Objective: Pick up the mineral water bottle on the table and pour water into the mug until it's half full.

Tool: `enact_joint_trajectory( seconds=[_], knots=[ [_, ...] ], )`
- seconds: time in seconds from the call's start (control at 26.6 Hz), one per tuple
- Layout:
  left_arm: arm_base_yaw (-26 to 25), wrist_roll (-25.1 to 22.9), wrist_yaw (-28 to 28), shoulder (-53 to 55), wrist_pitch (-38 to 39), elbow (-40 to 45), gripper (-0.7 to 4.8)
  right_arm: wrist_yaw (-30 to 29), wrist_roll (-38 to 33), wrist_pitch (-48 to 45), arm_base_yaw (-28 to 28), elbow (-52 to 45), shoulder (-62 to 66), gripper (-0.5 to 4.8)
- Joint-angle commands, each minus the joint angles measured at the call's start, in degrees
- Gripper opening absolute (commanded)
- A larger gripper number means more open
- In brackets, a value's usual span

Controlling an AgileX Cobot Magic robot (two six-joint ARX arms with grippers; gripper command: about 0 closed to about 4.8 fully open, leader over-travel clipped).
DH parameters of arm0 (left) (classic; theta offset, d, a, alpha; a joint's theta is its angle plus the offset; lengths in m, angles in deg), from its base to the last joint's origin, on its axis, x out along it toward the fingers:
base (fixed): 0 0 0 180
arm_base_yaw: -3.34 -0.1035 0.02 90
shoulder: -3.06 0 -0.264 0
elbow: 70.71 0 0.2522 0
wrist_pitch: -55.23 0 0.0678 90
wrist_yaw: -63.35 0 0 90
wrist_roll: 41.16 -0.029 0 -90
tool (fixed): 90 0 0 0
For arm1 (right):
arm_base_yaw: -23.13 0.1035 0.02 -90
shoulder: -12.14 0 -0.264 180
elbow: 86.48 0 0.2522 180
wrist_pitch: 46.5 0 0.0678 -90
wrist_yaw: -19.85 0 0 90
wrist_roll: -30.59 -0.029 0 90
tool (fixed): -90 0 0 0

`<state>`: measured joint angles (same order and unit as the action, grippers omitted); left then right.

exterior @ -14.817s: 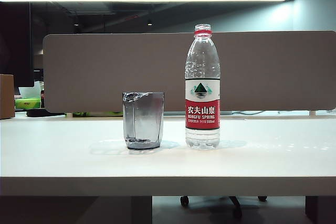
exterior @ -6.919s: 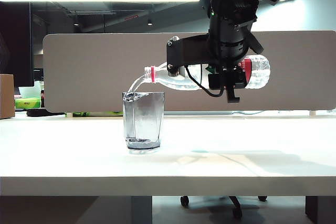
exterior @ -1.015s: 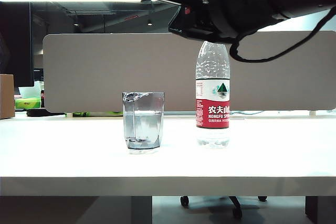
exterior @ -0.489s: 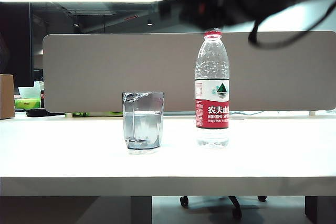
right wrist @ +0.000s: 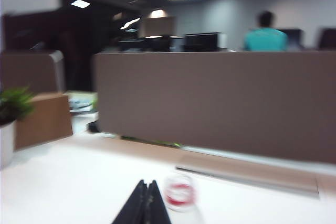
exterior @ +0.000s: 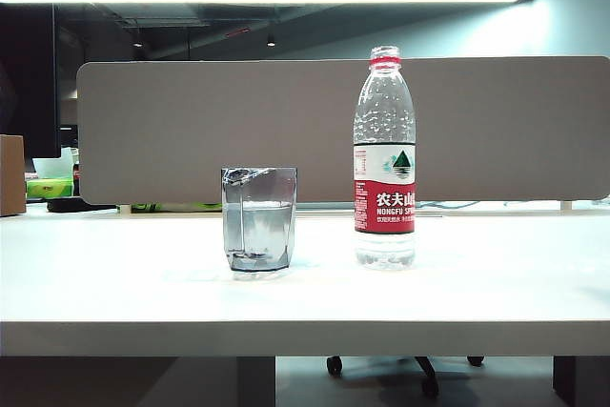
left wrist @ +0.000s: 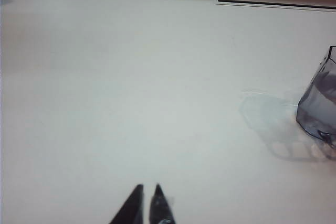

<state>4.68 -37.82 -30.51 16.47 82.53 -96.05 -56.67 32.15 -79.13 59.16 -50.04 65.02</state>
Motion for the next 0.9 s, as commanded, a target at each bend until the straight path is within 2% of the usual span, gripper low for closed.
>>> enact_joint_trajectory(
  seconds=[0.04,0.19,0.23,0.26,0.38,0.56,0.9],
  knots=[
    [0.1,0.1,0.0,0.0,-0.5,-0.2,0.22,-6.8,-6.6,14.3,-10.1,0.1,-6.6,-0.01],
    [0.1,0.1,0.0,0.0,-0.5,-0.2,0.22,-11.3,-6.7,22.5,-19.1,0.1,-12.6,-0.01],
    [0.1,0.1,0.0,0.0,-0.5,-0.2,0.22,-12.3,-6.7,25.5,-23.6,0.1,-15.5,-0.01],
    [0.1,0.1,0.0,0.0,-0.5,-0.2,0.22,-12.2,-6.7,27.9,-27.3,0.1,-18.1,-0.01],
    [0.1,0.1,0.0,0.0,-0.5,-0.2,0.22,-12.2,-6.1,32.8,-33.4,0.0,-23.8,-0.01],
    [0.1,0.1,0.0,0.0,-0.5,-0.2,0.22,-12.2,-5.5,34.1,-37.2,-3.4,-29.7,-0.01],
    [0.1,0.1,0.0,0.0,-0.5,-0.2,0.22,-12.4,-6.6,31.5,-37.2,-18.7,-43.5,-0.01]
  ],
)
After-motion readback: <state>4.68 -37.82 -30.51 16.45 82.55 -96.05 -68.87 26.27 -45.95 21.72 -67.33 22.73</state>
